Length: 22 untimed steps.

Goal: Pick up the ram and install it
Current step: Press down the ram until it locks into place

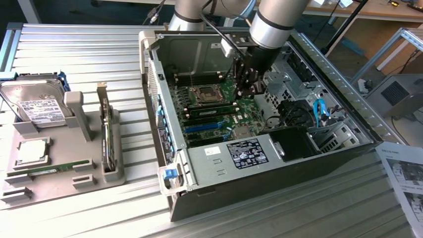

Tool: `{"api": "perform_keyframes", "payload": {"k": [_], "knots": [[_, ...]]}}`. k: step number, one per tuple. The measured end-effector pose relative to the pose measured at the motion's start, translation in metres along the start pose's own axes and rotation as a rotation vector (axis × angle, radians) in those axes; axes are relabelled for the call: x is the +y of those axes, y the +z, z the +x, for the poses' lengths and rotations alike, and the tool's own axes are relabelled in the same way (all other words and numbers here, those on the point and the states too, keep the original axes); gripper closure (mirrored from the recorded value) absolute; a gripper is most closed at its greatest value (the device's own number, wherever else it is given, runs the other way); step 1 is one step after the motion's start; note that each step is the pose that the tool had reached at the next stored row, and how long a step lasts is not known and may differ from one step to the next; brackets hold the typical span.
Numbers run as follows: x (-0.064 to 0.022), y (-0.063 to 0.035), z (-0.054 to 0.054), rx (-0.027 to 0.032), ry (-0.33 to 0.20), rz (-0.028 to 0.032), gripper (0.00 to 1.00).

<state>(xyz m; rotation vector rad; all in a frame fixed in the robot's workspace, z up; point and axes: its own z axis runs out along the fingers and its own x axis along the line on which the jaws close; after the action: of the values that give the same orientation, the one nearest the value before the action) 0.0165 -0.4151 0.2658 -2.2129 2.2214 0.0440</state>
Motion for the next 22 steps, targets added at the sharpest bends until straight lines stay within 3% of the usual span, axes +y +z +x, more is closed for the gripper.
{"api": "perform_keyframes", "payload": {"k": [20,22], "knots": [[-0.0004,0.0212,0.001,-0.0002,0.000,0.0000,0.89],[-0.0004,0.0213,0.001,-0.0080,0.000,-0.0001,0.89]]}}
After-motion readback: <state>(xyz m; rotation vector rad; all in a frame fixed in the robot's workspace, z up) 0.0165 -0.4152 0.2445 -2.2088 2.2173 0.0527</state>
